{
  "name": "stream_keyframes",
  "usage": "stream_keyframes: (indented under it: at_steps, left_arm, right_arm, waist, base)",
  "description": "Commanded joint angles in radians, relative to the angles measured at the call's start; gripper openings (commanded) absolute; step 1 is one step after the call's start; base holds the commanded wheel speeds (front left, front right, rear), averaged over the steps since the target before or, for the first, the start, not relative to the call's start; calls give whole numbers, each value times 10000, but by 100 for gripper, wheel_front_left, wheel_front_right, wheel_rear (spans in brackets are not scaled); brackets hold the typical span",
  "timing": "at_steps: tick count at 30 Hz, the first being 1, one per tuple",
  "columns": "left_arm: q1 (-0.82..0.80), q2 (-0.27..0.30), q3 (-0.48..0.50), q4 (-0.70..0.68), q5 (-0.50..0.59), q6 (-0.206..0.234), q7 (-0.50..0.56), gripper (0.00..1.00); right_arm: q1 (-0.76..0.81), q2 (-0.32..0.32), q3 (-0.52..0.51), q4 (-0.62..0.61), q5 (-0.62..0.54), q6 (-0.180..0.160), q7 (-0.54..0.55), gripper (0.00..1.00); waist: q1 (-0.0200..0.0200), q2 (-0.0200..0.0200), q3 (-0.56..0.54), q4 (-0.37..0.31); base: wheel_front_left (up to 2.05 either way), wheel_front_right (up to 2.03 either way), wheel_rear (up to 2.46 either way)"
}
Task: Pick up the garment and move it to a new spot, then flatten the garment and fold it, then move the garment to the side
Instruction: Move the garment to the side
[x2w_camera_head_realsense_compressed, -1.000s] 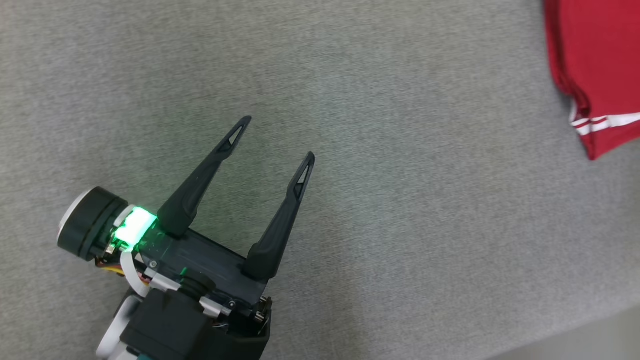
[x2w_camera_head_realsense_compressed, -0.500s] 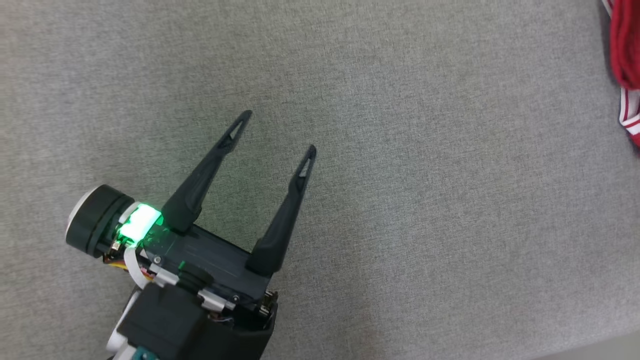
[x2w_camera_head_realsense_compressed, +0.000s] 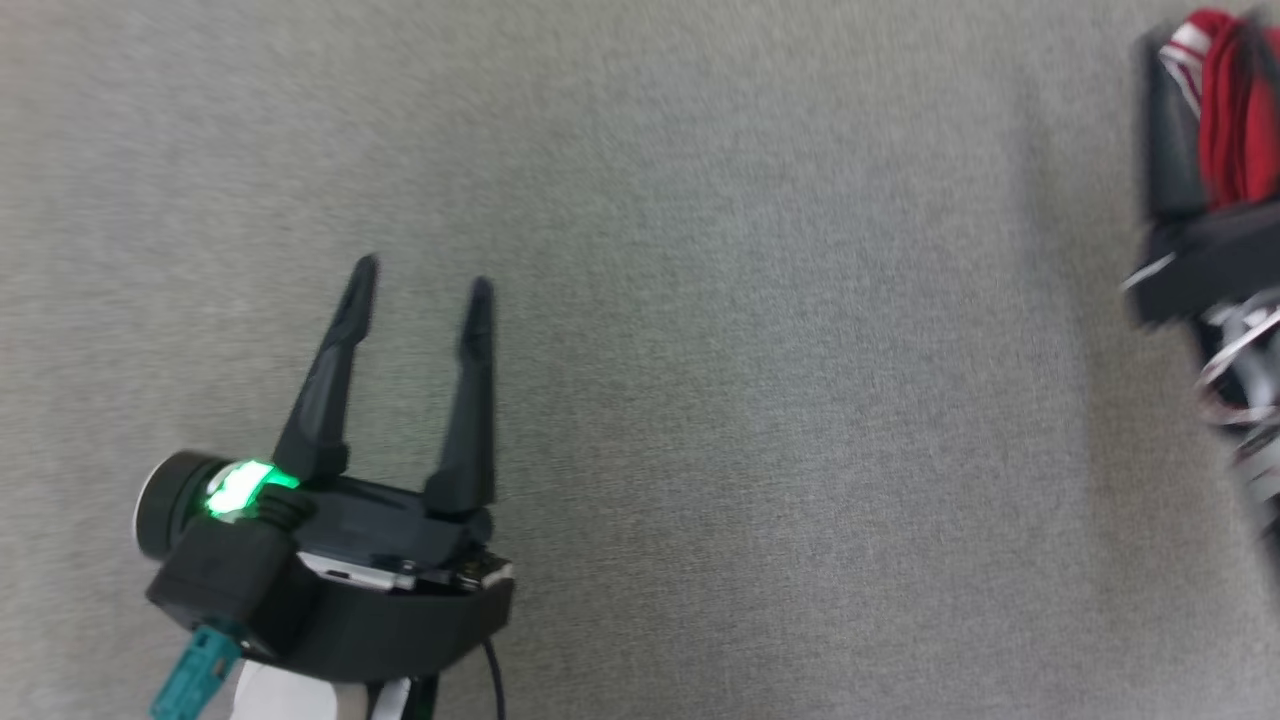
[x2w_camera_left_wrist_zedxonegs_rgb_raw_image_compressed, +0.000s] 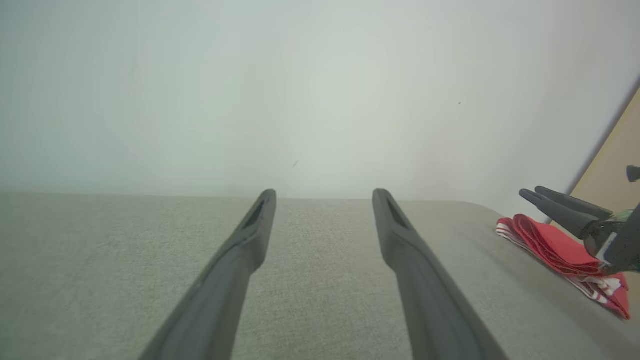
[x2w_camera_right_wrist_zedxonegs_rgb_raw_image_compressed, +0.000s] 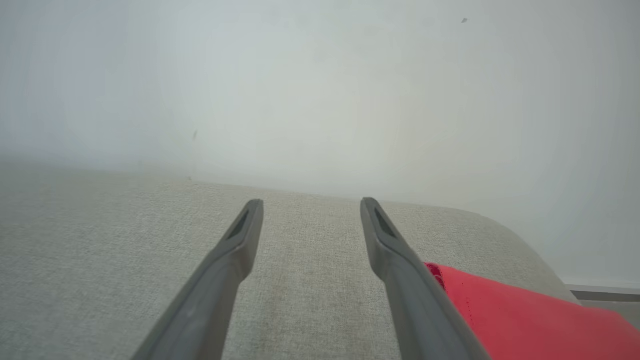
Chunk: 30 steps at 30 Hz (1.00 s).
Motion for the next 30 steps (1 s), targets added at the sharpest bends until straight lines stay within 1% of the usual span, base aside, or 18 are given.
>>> stream_keyframes:
  at_steps: [1, 5, 9, 11, 13, 18, 19, 20, 23, 27, 30]
  left_arm:
    - [214, -74, 166, 221, -204, 129, -93, 100]
    - [478, -144, 520, 939, -522, 242, -359, 100]
    - [759, -271, 640, 1709, -716, 318, -580, 100]
    - [963, -282, 644, 2019, -583, 339, -688, 100]
    - [1209, -236, 569, 2257, -407, 230, -755, 100]
    - [1895, -356, 691, 2252, -127, 197, -805, 100]
    - [2125, -386, 726, 2272, -96, 144, -808, 100]
    - [2125, -386, 726, 2272, -96, 144, -808, 100]
    - [2766, -439, 851, 2300, 70, 33, -811, 100]
    - [3509, -551, 1089, 2215, 263, -41, -813, 100]
    - [3838, -525, 1158, 2123, 839, -82, -803, 100]
  right_arm:
    - [367, 229, -66, -318, -210, -26, -6, 100]
    - [1266, 978, 16, -1120, -722, -26, -5, 100]
    - [2380, 1655, -340, -2013, -1264, -26, -5, 100]
    - [3034, 1904, -607, -2489, -1558, -26, -6, 100]
    - [3661, 2239, -880, -3005, -1860, -26, -6, 100]
    - [5388, 2947, -1529, -4034, -2336, -26, -6, 100]
    - [5699, 3061, -1625, -4198, -2409, -26, -5, 100]
    - [5699, 3061, -1625, -4198, -2409, -26, -5, 100]
    - [6672, 3358, -1796, -4422, -2407, -26, -5, 100]
    - [7536, 3413, -1787, -4628, -2500, -26, -5, 100]
    - [8070, 3528, -1901, -4691, -2454, -26, -5, 100]
  waist:
    - [1, 0, -791, 581]
    - [1, 0, -1452, 851]
    - [1, 0, -2148, 1161]
    - [1, 0, -2484, 1261]
    - [1, 0, -2865, 1292]
    - [1, 0, -3882, 1413]
    - [1, 0, -4118, 1426]
    - [1, 0, -4118, 1426]
    - [1, 0, -4777, 1406]
    - [1, 0, -5374, 1415]
    - [1, 0, -5627, 1438]
  base:
    - [0, 0, 0]
    - [0, 0, 0]
    - [0, 0, 0]
    - [0, 0, 0]
    - [0, 0, 0]
    - [0, 0, 0]
    - [0, 0, 0]
    - [0, 0, 0]
    - [0, 0, 0]
    - [0, 0, 0]
    - [0, 0, 0]
